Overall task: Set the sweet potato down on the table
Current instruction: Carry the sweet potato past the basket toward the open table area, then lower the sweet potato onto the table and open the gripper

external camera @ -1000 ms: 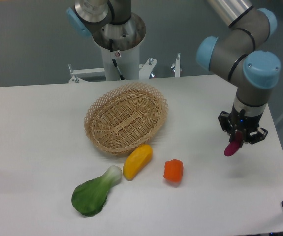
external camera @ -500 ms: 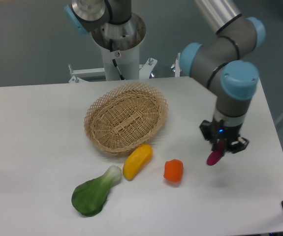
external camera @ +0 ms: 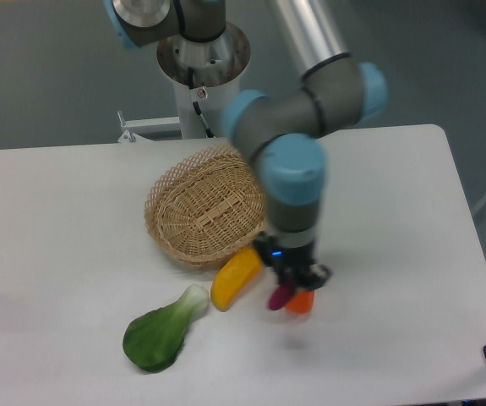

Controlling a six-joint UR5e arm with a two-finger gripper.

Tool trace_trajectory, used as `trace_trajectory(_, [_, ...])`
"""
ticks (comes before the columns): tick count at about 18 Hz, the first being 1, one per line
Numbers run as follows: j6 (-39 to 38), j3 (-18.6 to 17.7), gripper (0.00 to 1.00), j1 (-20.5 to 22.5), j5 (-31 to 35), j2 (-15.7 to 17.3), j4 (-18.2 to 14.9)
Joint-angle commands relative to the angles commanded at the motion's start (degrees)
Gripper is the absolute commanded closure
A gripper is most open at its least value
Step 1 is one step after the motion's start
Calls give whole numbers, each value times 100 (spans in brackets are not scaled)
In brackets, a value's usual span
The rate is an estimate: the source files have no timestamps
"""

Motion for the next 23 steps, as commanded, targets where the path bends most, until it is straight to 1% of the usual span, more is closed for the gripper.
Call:
trace_trajectory(2, [-27,-166,64,-343,123,26,9])
trace_trajectory(4, [-27,-368,64,-633,211,105,96])
trace_trajectory(7, [-158,-790,65,-871,264,298,359])
trace_trajectory(9, [-229,-949,65,-1117,264,386,492])
trace_trajectory(11, [-247,-1019,66,-1249,264,439,519])
trace_trajectory(15, [-325,-1046,66,-1635,255,404,597])
trace_trajectory(18, [-808,-1151,67,-1908,246,360,817])
trace_trajectory(20, [-932,-1212,67,-2084,255,308,852])
trace_trajectory(23, [-1134,-1362,67,-2216,238,299,861])
